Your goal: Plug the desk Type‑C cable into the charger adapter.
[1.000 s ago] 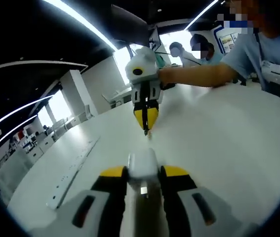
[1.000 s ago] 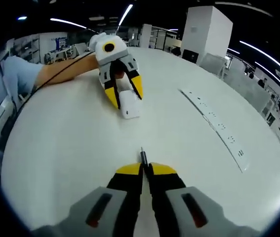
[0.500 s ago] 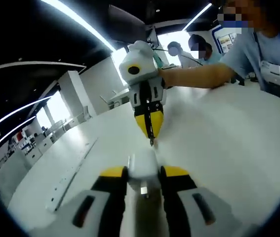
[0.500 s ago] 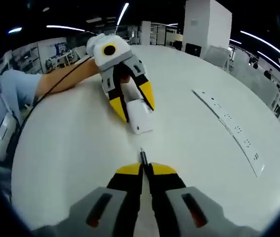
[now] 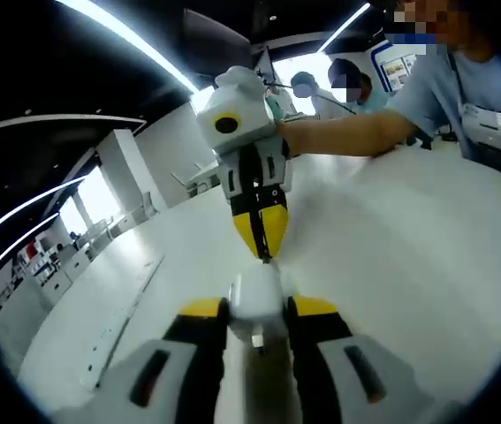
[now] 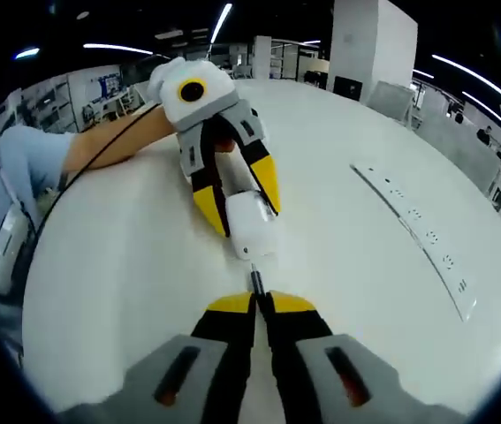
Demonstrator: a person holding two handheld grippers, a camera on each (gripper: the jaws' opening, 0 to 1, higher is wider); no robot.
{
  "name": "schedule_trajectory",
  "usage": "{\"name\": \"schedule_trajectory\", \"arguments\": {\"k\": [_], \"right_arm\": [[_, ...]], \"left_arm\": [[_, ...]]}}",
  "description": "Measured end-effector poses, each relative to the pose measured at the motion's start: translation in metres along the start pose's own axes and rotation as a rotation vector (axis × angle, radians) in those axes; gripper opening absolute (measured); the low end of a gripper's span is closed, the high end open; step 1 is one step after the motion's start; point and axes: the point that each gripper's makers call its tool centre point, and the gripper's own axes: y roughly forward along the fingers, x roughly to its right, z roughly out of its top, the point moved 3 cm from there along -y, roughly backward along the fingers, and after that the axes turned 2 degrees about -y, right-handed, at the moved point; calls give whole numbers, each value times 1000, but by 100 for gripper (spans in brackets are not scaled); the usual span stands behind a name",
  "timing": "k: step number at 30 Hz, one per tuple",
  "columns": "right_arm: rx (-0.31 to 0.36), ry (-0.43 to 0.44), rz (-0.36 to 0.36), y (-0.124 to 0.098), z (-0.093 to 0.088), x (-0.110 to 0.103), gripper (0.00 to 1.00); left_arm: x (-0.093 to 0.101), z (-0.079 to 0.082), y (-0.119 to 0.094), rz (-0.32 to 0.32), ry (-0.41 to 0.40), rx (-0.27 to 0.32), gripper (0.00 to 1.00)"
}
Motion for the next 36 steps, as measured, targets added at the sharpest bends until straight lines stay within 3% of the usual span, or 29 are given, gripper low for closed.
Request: {"name": "schedule_trajectory", "arguments": {"k": [36], "right_arm": [[-15,-2,30,3,5,-11,8]], "left_arm": [[1,1,4,-8,54,-26,29]]}}
